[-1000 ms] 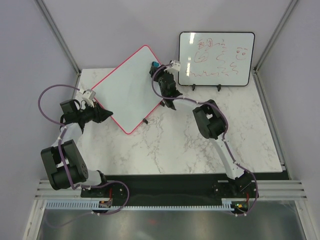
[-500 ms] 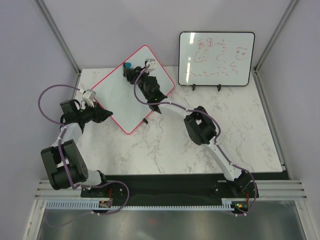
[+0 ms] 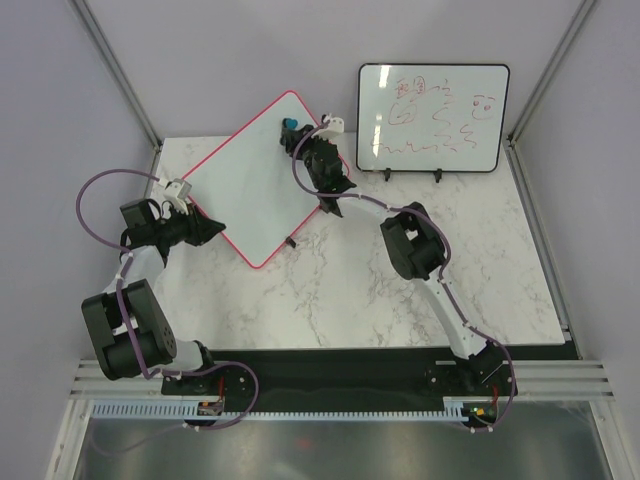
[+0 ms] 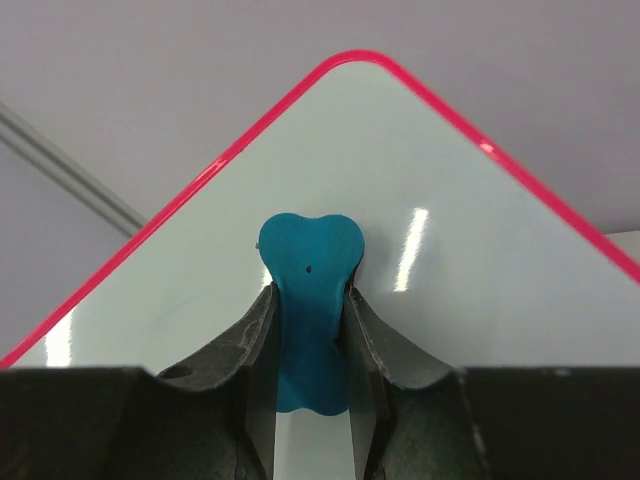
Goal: Erase the whiteboard
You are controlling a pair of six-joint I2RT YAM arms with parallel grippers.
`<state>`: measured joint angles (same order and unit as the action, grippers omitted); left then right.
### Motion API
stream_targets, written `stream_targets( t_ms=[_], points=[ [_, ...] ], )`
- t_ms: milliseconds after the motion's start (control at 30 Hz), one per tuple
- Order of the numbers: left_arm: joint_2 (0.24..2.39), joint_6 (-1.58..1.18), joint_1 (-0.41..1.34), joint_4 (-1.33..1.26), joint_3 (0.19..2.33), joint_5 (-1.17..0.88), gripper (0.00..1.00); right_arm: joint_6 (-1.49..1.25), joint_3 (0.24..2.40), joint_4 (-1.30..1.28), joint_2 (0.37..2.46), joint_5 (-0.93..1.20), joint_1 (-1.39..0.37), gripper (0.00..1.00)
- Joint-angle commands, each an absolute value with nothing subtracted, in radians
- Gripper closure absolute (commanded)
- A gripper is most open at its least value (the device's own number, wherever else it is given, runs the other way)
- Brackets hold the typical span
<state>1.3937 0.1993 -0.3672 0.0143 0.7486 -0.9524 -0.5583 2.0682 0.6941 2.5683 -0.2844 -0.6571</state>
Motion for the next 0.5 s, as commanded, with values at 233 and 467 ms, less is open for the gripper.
stream_targets(
  t_ms=[233, 467],
  points=[
    [1.362, 0.397, -0.362, -0.083, 0.764, -0.861, 0.98, -0.496, 2.102, 0.574, 2.591, -0.184, -0.738, 1.00],
    [1.356, 0.399, -0.364, -0.081, 0.758, -0.857, 0.98, -0.486, 2.053, 0.586, 2.548, -0.107, -0.792, 1.00]
  ],
)
